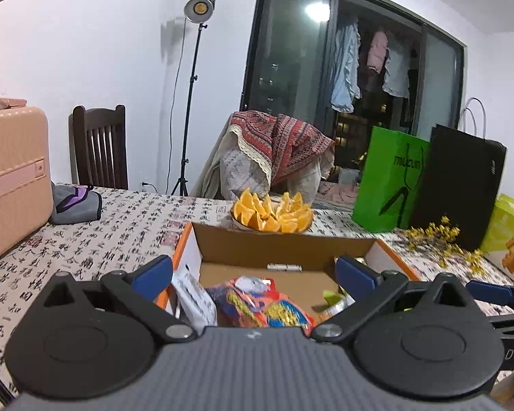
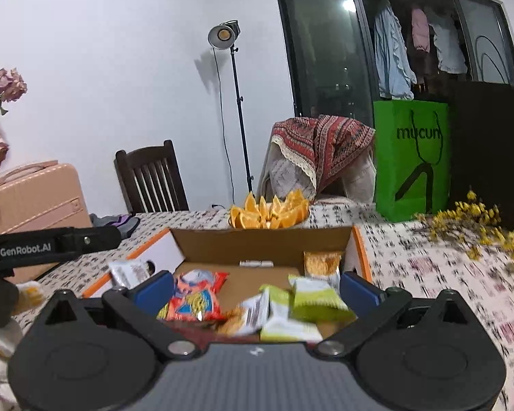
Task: Organize snacks
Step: 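Move both open tools back from the box to the cracker pile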
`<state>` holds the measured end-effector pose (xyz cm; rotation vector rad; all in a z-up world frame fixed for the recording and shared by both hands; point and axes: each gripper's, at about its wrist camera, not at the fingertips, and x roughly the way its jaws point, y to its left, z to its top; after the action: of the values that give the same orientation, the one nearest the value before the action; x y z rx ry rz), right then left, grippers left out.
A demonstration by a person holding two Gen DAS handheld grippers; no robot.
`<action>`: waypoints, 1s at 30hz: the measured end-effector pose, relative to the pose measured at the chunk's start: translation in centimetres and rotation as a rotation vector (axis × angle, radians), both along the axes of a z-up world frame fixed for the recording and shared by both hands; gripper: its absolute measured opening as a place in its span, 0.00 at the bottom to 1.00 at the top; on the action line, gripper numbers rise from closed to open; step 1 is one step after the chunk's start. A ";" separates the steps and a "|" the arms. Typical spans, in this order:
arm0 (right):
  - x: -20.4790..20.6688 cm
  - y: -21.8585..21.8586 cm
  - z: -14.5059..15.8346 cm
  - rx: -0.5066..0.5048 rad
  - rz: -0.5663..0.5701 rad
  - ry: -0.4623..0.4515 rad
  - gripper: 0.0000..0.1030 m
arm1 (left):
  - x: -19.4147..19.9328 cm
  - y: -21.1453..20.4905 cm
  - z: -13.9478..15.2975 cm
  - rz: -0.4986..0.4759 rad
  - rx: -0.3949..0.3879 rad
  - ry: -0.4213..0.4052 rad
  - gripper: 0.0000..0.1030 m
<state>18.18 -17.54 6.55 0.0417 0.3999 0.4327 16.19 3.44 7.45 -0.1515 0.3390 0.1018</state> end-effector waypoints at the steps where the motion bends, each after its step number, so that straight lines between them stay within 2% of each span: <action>1: -0.6 -0.2 -0.1 -0.005 -0.003 0.003 1.00 | -0.5 -0.1 -0.2 -0.003 0.003 0.006 1.00; 8: -4.7 -1.2 -1.2 -0.040 -0.002 0.031 1.00 | -3.9 -0.8 -1.8 -0.026 0.018 0.064 1.00; 17: -8.8 -1.8 -4.3 -0.052 0.020 0.108 1.00 | -7.2 -1.7 -4.4 -0.052 0.026 0.142 1.00; 30: -10.5 -3.0 -7.4 -0.054 -0.029 0.193 1.00 | -9.3 -2.9 -7.6 -0.081 0.011 0.259 1.00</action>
<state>7.64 -20.56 -0.87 0.0370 0.5998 0.3902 6.92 0.58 -0.18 -0.1140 0.6023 0.0433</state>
